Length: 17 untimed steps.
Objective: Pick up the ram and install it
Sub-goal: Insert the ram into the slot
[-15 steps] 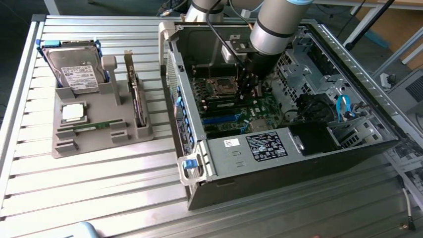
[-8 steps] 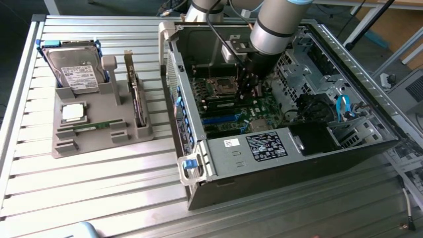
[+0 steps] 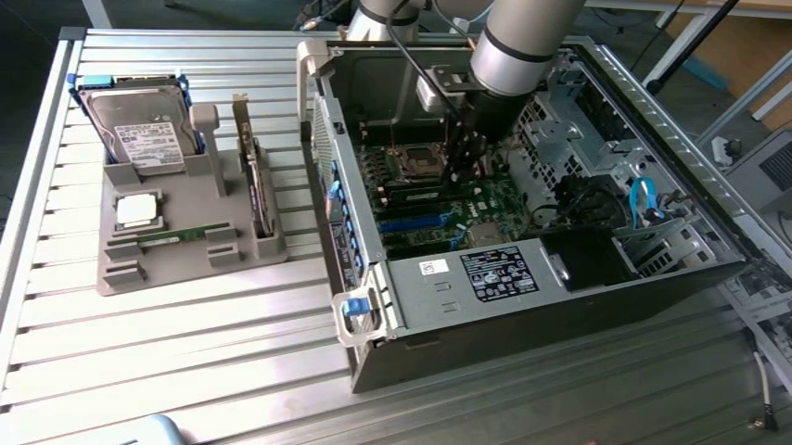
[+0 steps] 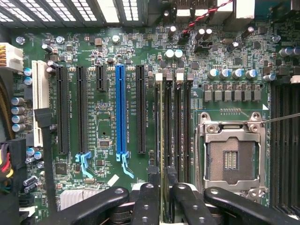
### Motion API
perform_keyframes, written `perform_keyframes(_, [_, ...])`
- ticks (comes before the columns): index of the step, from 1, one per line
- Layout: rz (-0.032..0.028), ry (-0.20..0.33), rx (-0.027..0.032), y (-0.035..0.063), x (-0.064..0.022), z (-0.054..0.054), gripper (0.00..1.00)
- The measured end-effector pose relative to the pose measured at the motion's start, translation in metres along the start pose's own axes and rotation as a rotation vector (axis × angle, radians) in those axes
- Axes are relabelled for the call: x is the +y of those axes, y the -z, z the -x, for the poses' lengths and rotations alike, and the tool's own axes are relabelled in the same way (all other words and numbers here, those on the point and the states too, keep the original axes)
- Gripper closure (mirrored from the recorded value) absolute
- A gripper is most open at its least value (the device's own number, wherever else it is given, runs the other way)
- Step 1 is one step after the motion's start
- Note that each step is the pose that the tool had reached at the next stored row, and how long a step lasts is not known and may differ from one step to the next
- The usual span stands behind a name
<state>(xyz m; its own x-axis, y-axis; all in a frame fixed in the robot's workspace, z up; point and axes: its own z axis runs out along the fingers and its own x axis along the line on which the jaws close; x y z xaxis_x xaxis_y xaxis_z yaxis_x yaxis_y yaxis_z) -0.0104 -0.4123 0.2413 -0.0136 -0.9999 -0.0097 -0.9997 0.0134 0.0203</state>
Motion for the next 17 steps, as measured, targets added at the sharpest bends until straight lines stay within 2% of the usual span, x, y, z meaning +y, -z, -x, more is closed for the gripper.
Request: perform_keyframes(17, [0.0082, 0.0, 0.0079, 0.0362, 0.0, 0.0, 0.81])
